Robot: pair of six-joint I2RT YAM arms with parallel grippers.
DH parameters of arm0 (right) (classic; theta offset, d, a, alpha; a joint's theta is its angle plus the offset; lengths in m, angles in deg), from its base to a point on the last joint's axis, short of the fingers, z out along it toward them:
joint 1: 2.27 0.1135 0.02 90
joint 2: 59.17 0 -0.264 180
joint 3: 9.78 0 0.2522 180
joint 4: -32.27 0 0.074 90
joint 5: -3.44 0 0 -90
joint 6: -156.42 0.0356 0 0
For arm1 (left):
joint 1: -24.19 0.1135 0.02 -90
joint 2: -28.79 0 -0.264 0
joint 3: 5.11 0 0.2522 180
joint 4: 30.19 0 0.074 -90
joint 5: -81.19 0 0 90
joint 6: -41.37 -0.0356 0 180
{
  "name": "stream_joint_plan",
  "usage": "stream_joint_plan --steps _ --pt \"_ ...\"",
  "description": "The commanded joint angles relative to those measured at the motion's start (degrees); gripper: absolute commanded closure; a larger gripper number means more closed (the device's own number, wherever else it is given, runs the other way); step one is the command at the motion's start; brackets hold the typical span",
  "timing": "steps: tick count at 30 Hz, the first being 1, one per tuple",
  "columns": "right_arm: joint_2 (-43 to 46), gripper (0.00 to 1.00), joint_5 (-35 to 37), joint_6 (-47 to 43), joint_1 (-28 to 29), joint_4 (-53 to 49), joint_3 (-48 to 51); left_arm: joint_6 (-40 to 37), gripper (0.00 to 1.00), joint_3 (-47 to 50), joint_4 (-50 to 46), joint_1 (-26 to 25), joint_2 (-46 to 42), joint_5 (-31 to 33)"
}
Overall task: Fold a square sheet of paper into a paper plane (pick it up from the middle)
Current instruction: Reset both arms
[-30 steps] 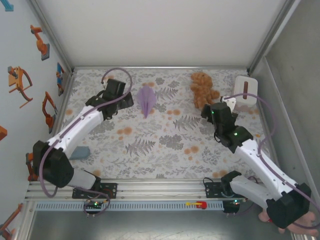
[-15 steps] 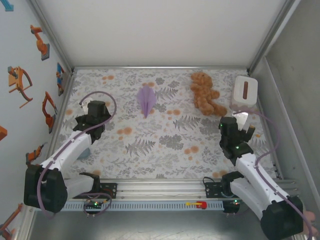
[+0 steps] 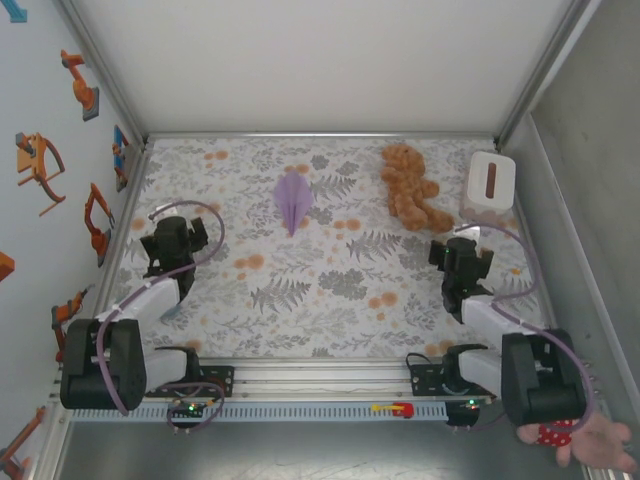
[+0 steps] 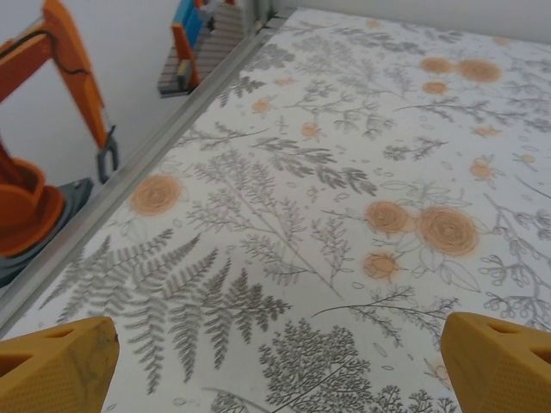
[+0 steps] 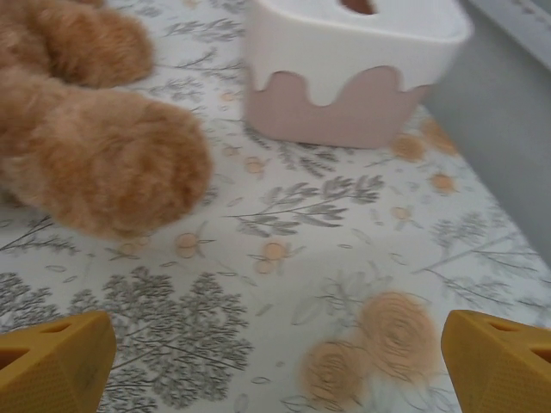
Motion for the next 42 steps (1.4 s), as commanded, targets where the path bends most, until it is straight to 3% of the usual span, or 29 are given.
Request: stream_joint_plan --steps 1,8,12,19,25,29,42 --pt "-2.78 0.04 -7.1 -2.99 -1.42 10.29 -2.2 -5.68 0.04 3.04 14.33 0.97 2.29 -10.28" --pt "-8.52 0.04 -16.52 -2.4 -4.58 17.17 -3.46 -7.11 0.04 3.88 22.41 2.09 9.24 -16.96" --pt "-10.68 0.04 -18.4 -3.37 -5.74 18.53 -4.46 -6.91 0.04 2.74 23.86 2.96 13.77 -19.25" --pt "-21.36 0.04 -19.61 -2.49 -7.73 32.42 -2.29 -6.45 0.04 1.79 24.72 3.46 17.12 -19.96" --pt "-21.98 0.04 -17.93 -1.52 -7.88 32.17 -3.02 -6.53 0.04 0.8 23.89 3.37 18.13 -19.05" --pt "-21.72 0.03 -13.61 0.0 -7.8 26.36 -5.8 -6.56 0.04 0.61 23.48 3.37 18.13 -19.07" --pt "-21.81 0.01 -13.63 -0.15 -7.73 26.66 -5.72 -6.6 0.04 0.63 23.5 3.2 18.18 -18.9"
